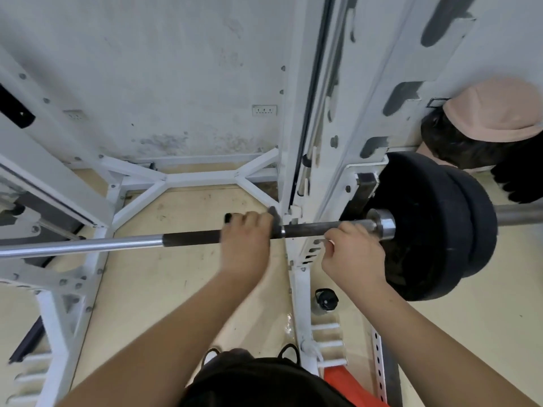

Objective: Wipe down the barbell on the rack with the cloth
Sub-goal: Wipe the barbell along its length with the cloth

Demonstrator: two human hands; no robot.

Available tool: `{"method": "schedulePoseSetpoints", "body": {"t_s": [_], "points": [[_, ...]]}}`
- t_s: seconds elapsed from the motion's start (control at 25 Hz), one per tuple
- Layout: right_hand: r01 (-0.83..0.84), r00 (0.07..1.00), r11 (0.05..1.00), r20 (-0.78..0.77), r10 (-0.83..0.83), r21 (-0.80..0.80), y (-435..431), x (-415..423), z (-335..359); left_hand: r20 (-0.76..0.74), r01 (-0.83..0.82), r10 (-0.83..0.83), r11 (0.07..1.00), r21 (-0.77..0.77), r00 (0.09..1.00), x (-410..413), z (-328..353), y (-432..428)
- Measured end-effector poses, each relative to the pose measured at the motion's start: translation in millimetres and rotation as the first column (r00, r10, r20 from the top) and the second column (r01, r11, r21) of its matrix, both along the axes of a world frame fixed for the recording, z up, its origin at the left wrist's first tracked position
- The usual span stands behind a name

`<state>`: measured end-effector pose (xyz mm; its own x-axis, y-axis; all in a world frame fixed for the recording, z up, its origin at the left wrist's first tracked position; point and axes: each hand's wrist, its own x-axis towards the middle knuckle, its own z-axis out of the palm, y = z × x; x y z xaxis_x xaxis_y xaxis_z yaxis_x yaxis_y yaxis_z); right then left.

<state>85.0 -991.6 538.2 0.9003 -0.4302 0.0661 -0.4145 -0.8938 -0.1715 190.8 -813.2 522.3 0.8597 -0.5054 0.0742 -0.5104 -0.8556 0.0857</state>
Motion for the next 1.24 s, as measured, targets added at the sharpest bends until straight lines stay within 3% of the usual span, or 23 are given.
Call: {"method": "schedulePoseSetpoints", "body": {"t_s": [0.08, 0.2, 0.32, 0.44, 0.52, 0.6, 0.64, 0.68, 0.72, 0.76, 0.8, 0.84, 0.88, 1.0, 1.04, 1.08, 1.24], "points": [[-0.041, 0.999, 0.999, 0.024, 0.040, 0.024, 26, 13, 6, 0.019, 0.080, -0.080, 0.997, -0.006, 0.997, -16, 1, -11], [-0.001, 0.997, 0.980, -0.076, 0.016, 0.197, 60, 26, 9, 0.036, 0.186, -0.184, 0.982, -0.038, 0.982, 10, 1, 40], [0.025, 0.992, 0.944, -0.129, 0.018, 0.328, 86, 37, 9, 0.082, -0.079, 0.086, 0.993, -0.091, 0.993, 32, -8, 131], [0.020, 0.984, 0.926, -0.169, 0.048, 0.378, 113, 49, 12, 0.034, -0.300, 0.307, 0.944, -0.138, 0.951, 19, -5, 121], [0.026, 0.982, 0.928, -0.181, 0.045, 0.371, 122, 55, 13, -0.004, -0.174, 0.177, 0.965, -0.198, 0.984, 4, -1, 92], [0.031, 0.982, 0.936, -0.186, 0.037, 0.351, 124, 56, 11, 0.038, 0.096, -0.089, 0.966, -0.241, 0.995, -12, -13, 89], [0.031, 0.982, 0.937, -0.186, 0.037, 0.349, 122, 55, 9, -0.004, 0.104, -0.110, 0.954, -0.282, 0.994, -18, -21, 101], [0.032, 0.980, 0.935, -0.193, 0.039, 0.352, 121, 52, 8, -0.112, -0.029, -0.009, 0.941, -0.338, 0.994, -25, -29, 116], [0.029, 0.980, 0.933, -0.193, 0.044, 0.359, 121, 50, 7, -0.271, -0.301, 0.199, 0.859, -0.415, 0.942, -33, -34, 133], [0.026, 0.982, 0.929, -0.185, 0.046, 0.370, 121, 49, 6, -0.493, -0.607, 0.381, 0.644, -0.466, 0.782, -37, -35, 146], [0.017, 0.984, 0.923, -0.169, 0.052, 0.385, 121, 49, 5, -0.701, -0.822, 0.430, 0.335, -0.461, 0.568, -38, -35, 151], [0.009, 0.985, 0.917, -0.160, 0.060, 0.398, 122, 49, 6, -0.804, -0.889, 0.405, 0.054, -0.454, 0.435, -36, -28, 149], [0.001, 0.986, 0.910, -0.150, 0.067, 0.414, 123, 49, 6, -0.842, -0.876, 0.358, -0.115, -0.469, 0.404, -30, -15, 141], [0.003, 0.991, 0.877, -0.116, 0.060, 0.480, 121, 47, 9, -0.898, -0.783, 0.095, -0.457, -0.422, 0.429, -12, 20, 98], [0.004, 0.994, 0.871, -0.099, 0.051, 0.491, 117, 44, 8, -0.900, -0.772, 0.046, -0.495, -0.398, 0.434, -10, 26, 83], [0.008, 0.995, 0.870, -0.089, 0.041, 0.494, 113, 41, 8, -0.906, -0.790, 0.048, -0.473, -0.391, 0.420, -13, 27, 68], [-0.011, 0.998, 0.889, -0.057, 0.041, 0.457, 91, 32, 7, -0.945, -0.921, 0.047, -0.212, -0.327, 0.324, -33, 6, 23]]}}
